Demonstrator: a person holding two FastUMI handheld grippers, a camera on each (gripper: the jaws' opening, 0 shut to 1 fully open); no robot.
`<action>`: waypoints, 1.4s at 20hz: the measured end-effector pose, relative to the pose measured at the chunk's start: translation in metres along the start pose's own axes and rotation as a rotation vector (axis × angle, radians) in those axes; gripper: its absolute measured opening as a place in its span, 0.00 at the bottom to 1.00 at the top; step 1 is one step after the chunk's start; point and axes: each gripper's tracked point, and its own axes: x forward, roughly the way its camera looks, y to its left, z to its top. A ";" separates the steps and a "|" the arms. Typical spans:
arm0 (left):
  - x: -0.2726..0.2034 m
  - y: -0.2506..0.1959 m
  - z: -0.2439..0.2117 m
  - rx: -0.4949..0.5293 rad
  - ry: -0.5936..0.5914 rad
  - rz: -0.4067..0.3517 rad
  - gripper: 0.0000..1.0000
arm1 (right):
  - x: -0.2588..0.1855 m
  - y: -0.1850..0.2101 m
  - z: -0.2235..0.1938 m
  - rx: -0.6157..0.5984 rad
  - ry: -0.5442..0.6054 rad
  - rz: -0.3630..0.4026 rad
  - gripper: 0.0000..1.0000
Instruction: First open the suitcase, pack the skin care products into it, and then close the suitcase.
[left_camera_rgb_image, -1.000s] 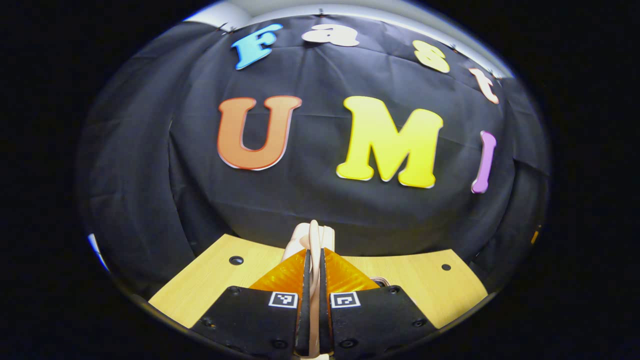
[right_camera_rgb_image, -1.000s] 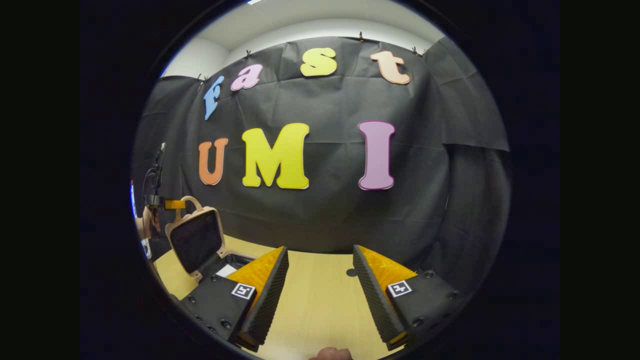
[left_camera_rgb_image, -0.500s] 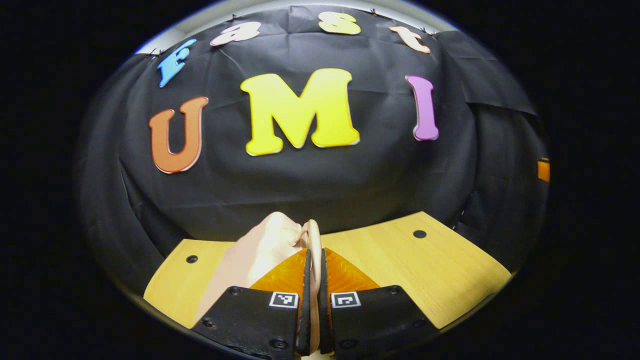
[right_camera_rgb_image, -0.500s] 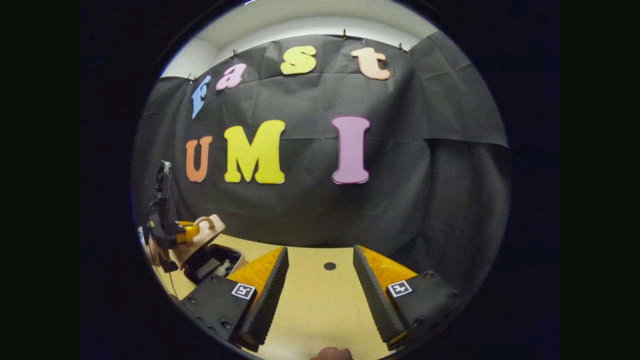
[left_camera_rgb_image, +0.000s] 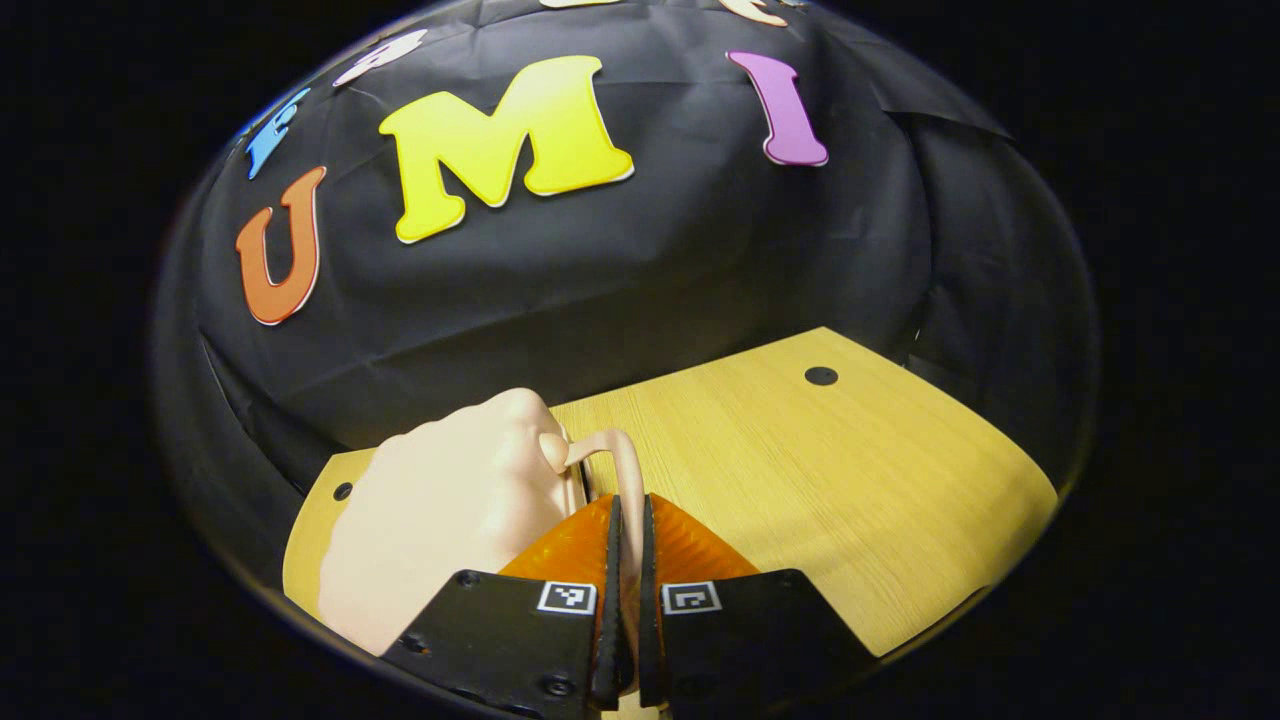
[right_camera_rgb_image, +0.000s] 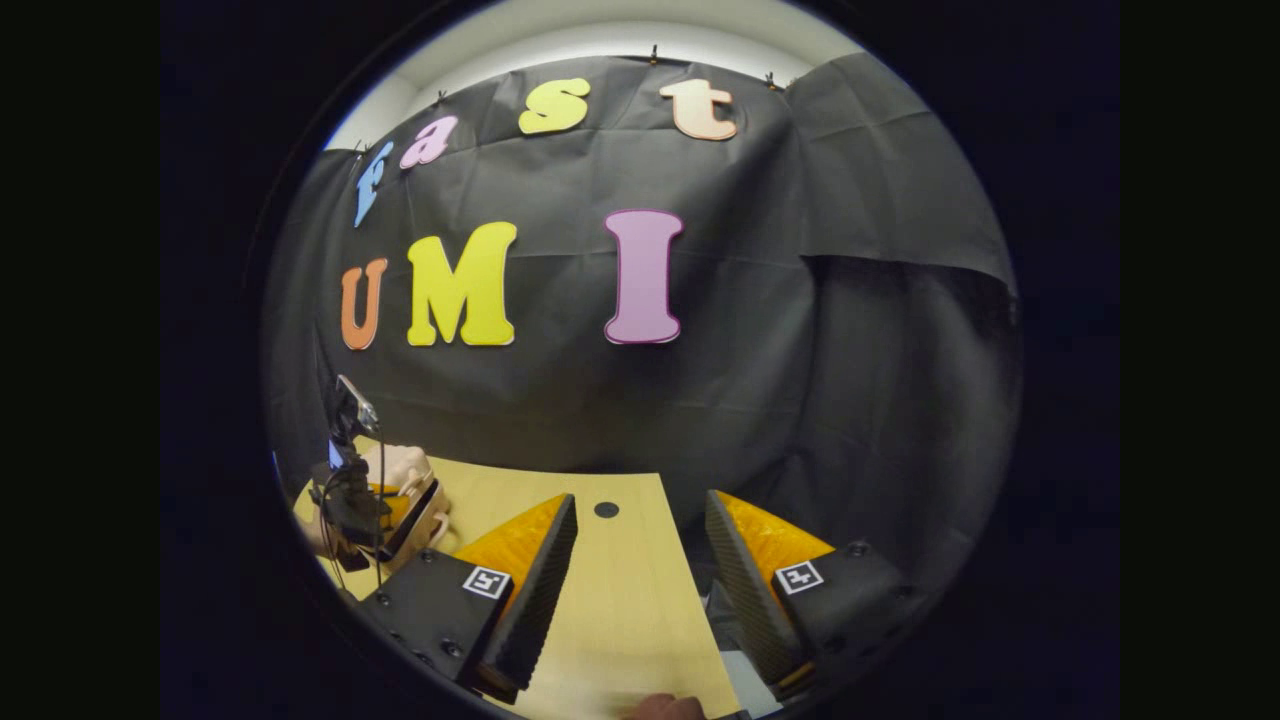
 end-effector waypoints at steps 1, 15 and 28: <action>0.005 -0.006 -0.004 0.008 0.016 -0.001 0.10 | 0.001 -0.005 -0.001 -0.001 0.004 -0.003 0.78; 0.012 -0.057 -0.030 0.039 0.106 0.032 0.46 | 0.040 -0.032 -0.031 0.054 0.060 0.072 0.77; -0.147 0.020 0.100 -0.255 -0.274 0.163 0.96 | 0.029 0.107 0.025 0.025 -0.102 0.232 0.78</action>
